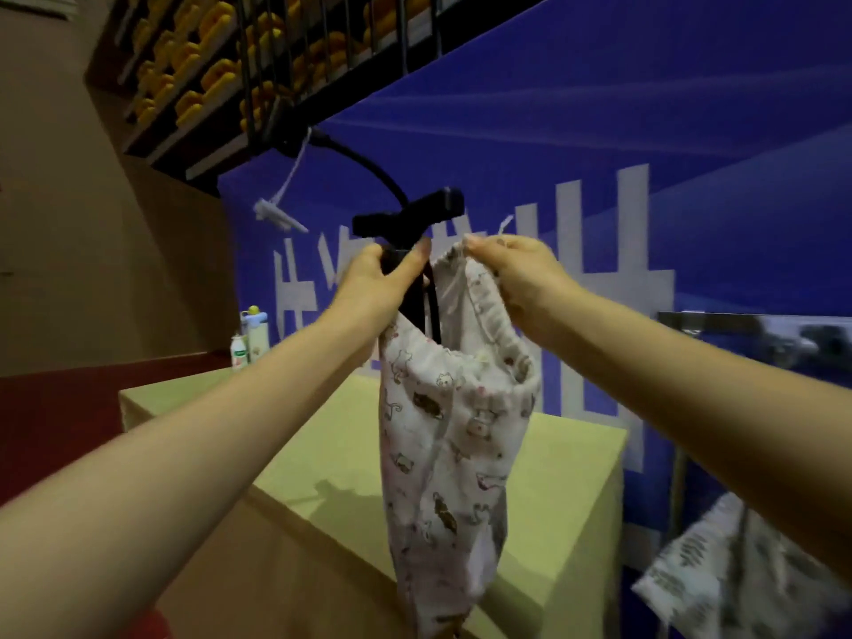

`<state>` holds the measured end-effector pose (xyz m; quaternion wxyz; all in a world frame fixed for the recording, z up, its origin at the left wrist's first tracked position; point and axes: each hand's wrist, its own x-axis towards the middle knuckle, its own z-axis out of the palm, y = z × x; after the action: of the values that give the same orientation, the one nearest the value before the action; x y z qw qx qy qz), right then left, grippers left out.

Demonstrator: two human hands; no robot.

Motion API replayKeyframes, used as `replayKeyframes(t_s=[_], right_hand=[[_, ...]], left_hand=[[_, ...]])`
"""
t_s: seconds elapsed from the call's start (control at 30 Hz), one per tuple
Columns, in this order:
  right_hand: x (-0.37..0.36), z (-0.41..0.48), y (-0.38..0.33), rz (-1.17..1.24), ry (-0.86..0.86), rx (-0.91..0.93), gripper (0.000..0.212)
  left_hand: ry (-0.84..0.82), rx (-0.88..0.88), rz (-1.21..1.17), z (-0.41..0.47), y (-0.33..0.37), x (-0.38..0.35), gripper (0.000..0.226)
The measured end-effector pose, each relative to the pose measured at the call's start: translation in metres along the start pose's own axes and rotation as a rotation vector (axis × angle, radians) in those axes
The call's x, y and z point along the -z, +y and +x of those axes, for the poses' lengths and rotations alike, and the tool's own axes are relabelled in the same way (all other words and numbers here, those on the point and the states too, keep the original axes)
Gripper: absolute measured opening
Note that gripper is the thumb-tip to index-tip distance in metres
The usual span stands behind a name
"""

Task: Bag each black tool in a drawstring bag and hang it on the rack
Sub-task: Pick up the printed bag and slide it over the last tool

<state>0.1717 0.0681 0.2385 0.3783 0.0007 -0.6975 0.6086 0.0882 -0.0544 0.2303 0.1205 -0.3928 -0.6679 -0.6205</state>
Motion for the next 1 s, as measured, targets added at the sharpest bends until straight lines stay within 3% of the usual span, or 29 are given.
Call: replayKeyframes(t_s=[0.17, 0.33, 0.53, 0.63, 0.8, 1.0], right_hand=[[0.072, -0.026, -0.04, 0.086, 0.215, -0.042, 0.032], [0.17, -0.078, -0.067, 0.237, 0.412, -0.037, 0.027], [0.262, -0.133, -0.081, -0.094, 0.471, -0.142, 0.027], [0.305, -0.174, -0.097, -0.297, 0.591, -0.205, 0.023], [0.357, -0.21, -0.118, -0.645, 0.664, -0.352, 0.008], [0.428, -0.228, -0.114, -0.74, 0.717, -0.475, 0.01]], left_hand=[[-0.185, -0.042, -0.197, -0.015, 0.043, -0.072, 0.033], [-0.373, -0.015, -0.338, -0.051, 0.085, -0.173, 0.034], [-0.459, 0.002, -0.414, -0.091, 0.109, -0.262, 0.037], [-0.57, -0.004, -0.464, -0.126, 0.123, -0.317, 0.029], [-0.748, 0.08, -0.53, -0.176, 0.137, -0.384, 0.041], [-0.843, 0.2, -0.534, -0.205, 0.152, -0.457, 0.045]])
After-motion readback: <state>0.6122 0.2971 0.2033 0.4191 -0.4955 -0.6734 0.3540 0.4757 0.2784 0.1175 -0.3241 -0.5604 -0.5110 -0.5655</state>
